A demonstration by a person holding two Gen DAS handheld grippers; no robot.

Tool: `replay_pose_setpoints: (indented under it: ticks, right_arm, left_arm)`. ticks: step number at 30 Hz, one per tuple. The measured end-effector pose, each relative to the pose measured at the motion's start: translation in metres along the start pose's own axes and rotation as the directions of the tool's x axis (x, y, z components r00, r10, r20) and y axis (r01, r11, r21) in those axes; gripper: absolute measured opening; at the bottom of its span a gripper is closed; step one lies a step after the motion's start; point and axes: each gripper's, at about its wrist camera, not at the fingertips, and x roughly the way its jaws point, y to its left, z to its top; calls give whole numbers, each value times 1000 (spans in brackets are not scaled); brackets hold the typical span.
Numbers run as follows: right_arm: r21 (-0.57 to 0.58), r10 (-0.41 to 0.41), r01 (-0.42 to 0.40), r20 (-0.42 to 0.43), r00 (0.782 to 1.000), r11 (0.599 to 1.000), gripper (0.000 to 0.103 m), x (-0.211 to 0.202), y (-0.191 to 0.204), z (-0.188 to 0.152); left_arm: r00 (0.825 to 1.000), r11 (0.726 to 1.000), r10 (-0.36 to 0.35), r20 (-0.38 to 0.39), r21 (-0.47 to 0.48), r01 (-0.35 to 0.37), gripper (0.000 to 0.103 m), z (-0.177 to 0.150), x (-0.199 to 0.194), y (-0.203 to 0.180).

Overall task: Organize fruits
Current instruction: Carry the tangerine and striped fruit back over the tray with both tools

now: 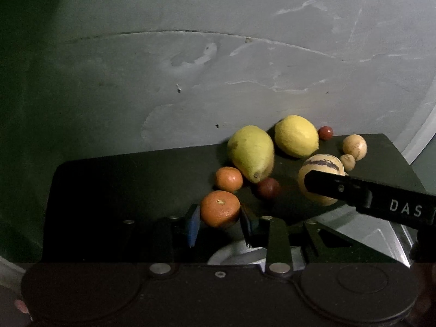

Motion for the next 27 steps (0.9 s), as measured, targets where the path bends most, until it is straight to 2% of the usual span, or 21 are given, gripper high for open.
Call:
replay_pose_setpoints:
  ticks: [15, 27]
  right_arm:
    - [-62, 9, -9, 1, 1000, 998, 56, -50, 10, -36]
    - [-111, 0, -5, -45, 999, 994, 56, -85, 15, -74]
  left_arm:
    - [1000, 1000, -25, -8, 15, 25, 34, -33, -32, -20]
    - [998, 997, -46, -42, 56, 48, 34, -60, -54, -36]
